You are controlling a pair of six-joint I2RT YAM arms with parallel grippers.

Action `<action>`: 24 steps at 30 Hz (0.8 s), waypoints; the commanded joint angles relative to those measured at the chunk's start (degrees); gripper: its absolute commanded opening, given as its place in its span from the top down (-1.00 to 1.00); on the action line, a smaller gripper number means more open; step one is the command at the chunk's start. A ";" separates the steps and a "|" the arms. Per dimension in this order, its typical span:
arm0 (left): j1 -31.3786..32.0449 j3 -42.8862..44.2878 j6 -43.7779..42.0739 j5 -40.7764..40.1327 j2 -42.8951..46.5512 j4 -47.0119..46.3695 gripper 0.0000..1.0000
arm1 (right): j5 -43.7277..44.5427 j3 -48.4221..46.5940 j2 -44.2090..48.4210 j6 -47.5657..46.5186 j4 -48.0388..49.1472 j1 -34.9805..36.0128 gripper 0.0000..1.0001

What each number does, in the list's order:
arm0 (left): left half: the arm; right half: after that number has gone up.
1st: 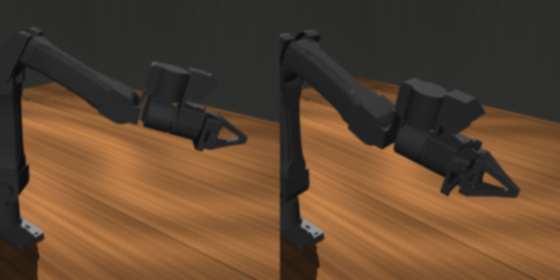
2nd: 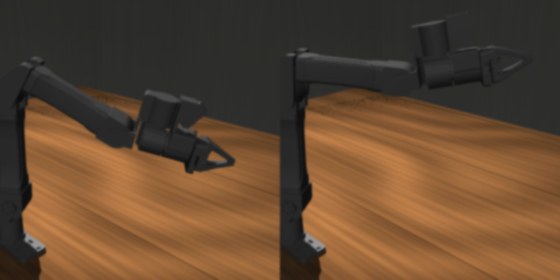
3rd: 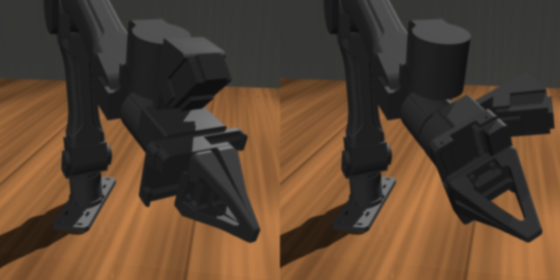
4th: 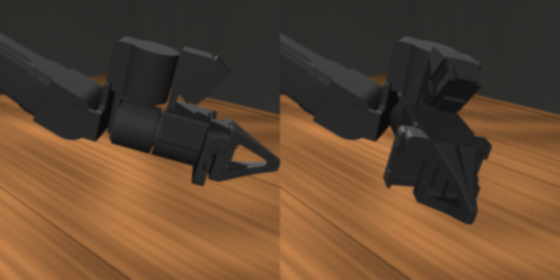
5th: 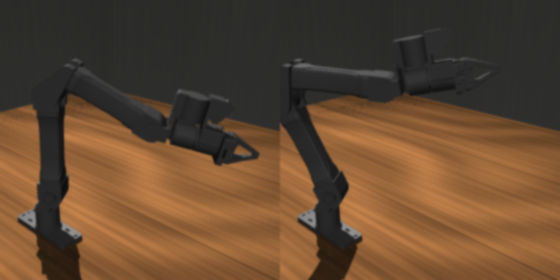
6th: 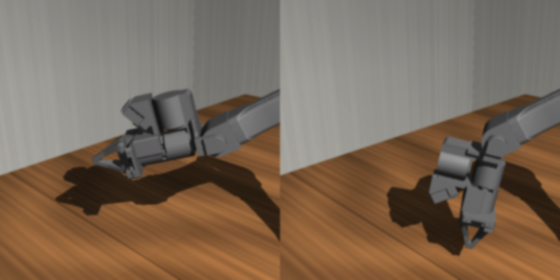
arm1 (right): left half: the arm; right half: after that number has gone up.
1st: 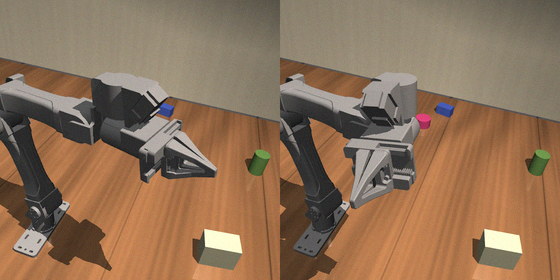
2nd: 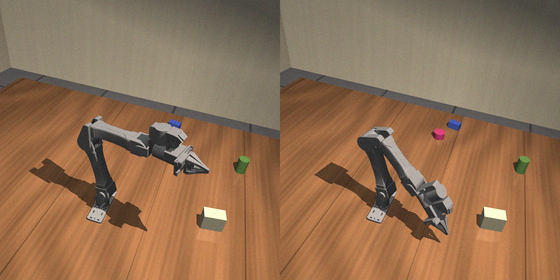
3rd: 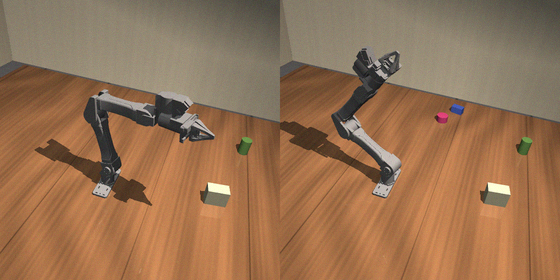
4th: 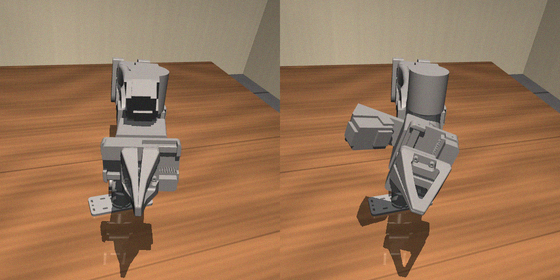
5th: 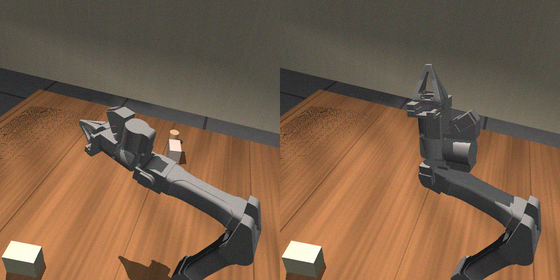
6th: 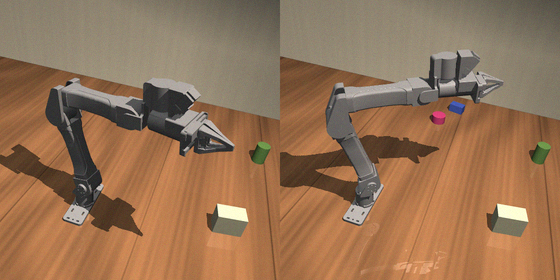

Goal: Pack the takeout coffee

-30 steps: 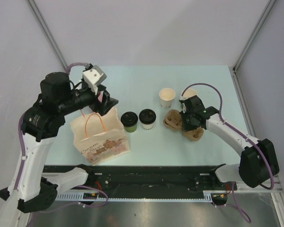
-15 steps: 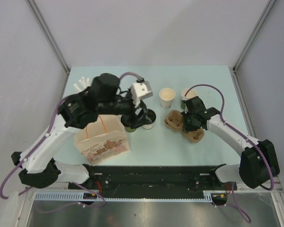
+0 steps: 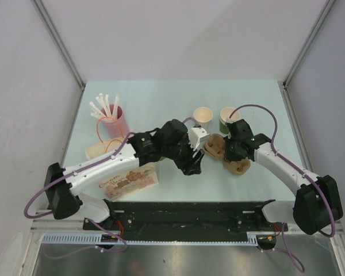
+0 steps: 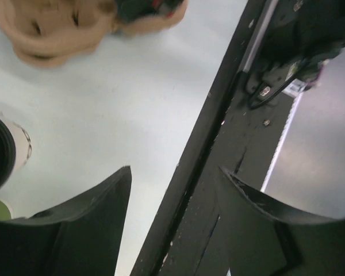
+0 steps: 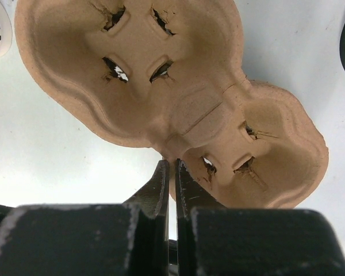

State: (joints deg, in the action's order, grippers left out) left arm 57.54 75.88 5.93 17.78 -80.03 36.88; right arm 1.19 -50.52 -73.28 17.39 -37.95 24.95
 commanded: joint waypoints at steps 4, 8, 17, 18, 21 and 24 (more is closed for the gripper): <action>-4.53 -7.85 8.83 1.90 -5.13 -16.83 0.02 | -0.58 1.47 3.84 3.00 0.87 -0.34 1.00; -4.80 -7.50 8.83 2.43 -7.77 -19.83 -0.12 | -2.68 2.18 5.16 3.18 0.25 -0.34 1.00; -5.33 -2.58 8.92 0.15 -18.84 -21.68 -0.01 | -3.83 3.41 6.65 3.35 -1.68 -0.43 0.95; -5.59 -2.31 8.75 -0.11 -19.80 -21.85 0.03 | -4.09 3.50 6.74 3.44 -1.95 -0.34 0.95; -6.38 -1.87 8.74 -0.29 -20.60 -22.73 0.15 | -3.48 3.50 7.79 3.71 -3.44 -0.34 1.00; -6.74 -1.87 9.01 0.85 -21.39 -24.05 0.14 | -1.55 3.85 9.02 3.80 -5.28 -0.43 1.00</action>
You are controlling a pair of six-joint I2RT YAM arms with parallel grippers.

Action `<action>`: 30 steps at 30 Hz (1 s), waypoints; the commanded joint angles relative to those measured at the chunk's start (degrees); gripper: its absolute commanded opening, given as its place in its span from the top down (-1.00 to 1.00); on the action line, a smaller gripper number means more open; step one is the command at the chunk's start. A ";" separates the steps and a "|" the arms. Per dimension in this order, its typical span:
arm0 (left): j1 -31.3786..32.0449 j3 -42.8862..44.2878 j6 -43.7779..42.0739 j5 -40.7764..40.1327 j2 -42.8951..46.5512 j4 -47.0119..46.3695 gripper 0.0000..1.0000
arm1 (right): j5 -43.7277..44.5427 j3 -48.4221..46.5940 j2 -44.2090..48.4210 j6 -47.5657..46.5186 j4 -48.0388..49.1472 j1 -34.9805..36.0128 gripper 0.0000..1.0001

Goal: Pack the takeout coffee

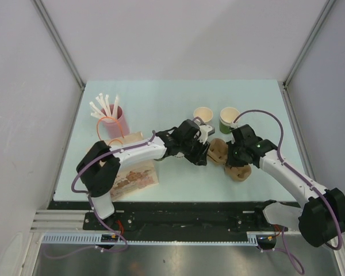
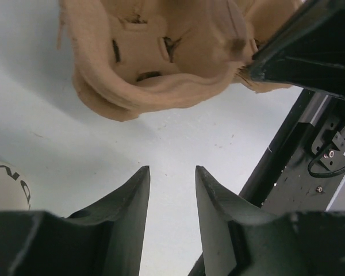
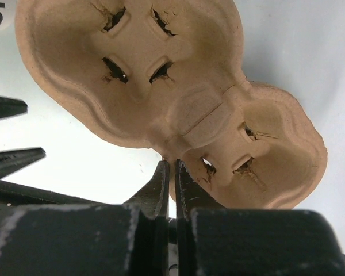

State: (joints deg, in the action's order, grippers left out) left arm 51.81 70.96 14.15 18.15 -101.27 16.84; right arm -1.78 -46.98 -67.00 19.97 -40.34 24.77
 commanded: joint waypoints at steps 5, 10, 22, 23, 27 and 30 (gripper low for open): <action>-1.01 2.87 0.09 3.99 -1.64 -7.61 0.02 | 0.74 1.45 4.25 0.95 -3.79 -0.17 1.00; -1.10 4.36 0.17 4.18 -4.37 -8.58 -0.18 | -0.59 1.45 3.55 0.69 -4.05 -0.25 0.99; -1.45 2.61 -4.40 2.94 -4.11 -9.46 -0.01 | -7.43 -3.37 7.05 -3.96 -1.52 1.06 0.02; -1.71 2.34 -4.14 3.20 -3.93 -9.54 0.00 | -8.32 -3.38 7.15 -5.28 0.24 1.33 0.00; -1.98 1.03 -3.17 2.60 -0.95 -9.46 0.01 | -10.18 -3.90 3.64 -12.92 7.54 3.96 0.03; -2.07 0.67 -1.42 -0.48 2.30 -8.93 0.01 | -9.56 -4.17 -0.49 -16.44 8.34 4.14 0.06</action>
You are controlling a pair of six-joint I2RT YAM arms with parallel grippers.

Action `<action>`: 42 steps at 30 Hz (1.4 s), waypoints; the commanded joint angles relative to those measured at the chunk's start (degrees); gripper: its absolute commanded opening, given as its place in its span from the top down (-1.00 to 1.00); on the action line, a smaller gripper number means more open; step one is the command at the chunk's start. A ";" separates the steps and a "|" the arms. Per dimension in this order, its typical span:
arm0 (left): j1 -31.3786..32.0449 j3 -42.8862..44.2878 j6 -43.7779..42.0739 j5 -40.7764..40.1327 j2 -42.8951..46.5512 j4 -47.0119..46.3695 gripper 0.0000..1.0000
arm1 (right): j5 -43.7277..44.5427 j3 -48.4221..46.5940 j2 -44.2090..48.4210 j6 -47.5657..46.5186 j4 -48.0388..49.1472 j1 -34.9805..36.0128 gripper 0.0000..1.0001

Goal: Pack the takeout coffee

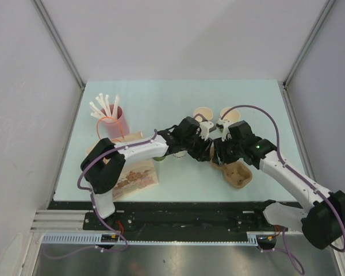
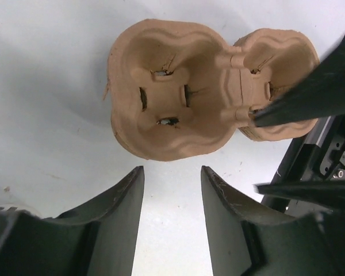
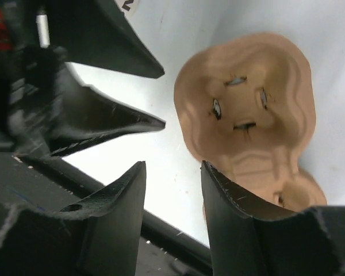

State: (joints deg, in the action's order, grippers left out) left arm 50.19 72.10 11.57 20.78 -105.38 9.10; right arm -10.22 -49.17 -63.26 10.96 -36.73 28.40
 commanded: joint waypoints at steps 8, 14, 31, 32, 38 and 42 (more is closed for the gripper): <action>-0.97 2.43 3.10 -7.59 8.79 5.65 -0.01 | 3.01 -1.90 -10.38 -10.79 8.86 3.67 0.07; -1.15 3.14 2.84 -8.20 8.88 5.93 -0.01 | 5.38 -1.90 -13.46 -10.79 10.72 6.31 0.09; -1.15 2.61 3.19 -6.45 8.44 5.93 -0.01 | 6.53 -0.23 -13.64 -9.03 10.54 5.96 0.66; -1.15 2.61 3.28 -6.27 8.44 5.93 -0.01 | 6.44 -0.31 -13.64 -8.85 10.45 5.79 0.66; -1.15 2.44 3.37 -6.18 8.18 5.93 -0.01 | 4.69 0.12 -13.73 -9.20 9.84 5.17 0.26; -1.24 2.35 3.19 -6.36 8.53 5.93 -0.01 | 5.03 0.74 -15.39 -9.12 10.27 5.08 0.22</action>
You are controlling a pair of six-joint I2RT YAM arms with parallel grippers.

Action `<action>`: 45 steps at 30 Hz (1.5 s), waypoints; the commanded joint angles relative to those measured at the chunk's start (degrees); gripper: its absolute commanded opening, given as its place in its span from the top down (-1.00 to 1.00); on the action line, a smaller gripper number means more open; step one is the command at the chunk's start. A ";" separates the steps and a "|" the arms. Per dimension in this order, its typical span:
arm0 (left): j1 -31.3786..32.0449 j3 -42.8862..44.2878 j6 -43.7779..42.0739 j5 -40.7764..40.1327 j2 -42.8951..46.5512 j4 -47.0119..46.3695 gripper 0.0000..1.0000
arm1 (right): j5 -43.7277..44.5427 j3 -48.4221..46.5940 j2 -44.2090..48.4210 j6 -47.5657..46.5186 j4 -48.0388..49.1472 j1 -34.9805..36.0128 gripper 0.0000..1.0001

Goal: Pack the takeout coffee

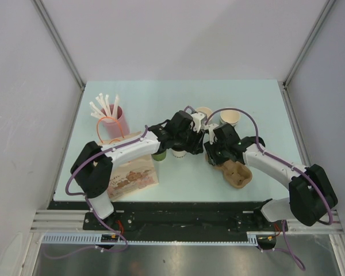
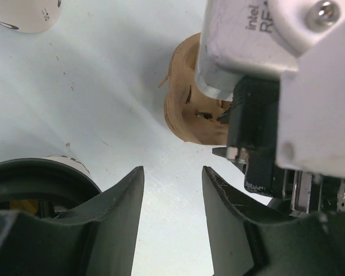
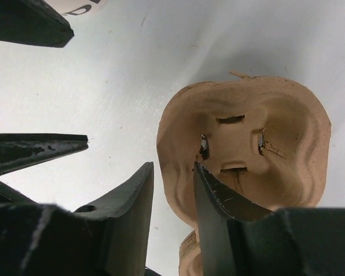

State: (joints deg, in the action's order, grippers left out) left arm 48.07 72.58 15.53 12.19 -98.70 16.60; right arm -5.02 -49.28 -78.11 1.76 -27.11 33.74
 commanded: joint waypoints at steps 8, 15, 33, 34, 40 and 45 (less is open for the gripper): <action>0.97 1.16 -0.94 2.31 2.10 -1.57 0.01 | 1.15 0.85 2.42 2.19 1.19 -0.51 0.85; 0.97 1.69 -1.11 2.58 0.52 -1.66 0.03 | -3.68 0.85 9.36 3.78 -1.80 -3.67 0.90; 0.79 9.60 -3.49 12.51 -10.37 -3.32 -0.26 | -15.55 6.65 13.25 1.67 2.15 -11.76 0.82; 0.79 9.95 -3.49 12.60 -10.55 -3.76 -0.26 | -15.81 7.00 13.24 1.76 2.50 -11.85 0.81; 0.79 9.08 -4.19 11.63 -12.31 -4.21 -0.16 | -16.34 7.70 13.42 2.72 3.38 -12.03 0.73; 0.70 7.76 -4.89 11.02 -11.44 -4.12 -0.11 | -14.85 7.70 12.89 3.77 2.77 -12.64 0.70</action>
State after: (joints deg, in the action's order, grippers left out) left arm 48.80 80.36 12.45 23.05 -110.74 14.00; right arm -19.40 -41.36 -65.95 4.47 -26.02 21.78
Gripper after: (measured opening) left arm 0.558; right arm 0.161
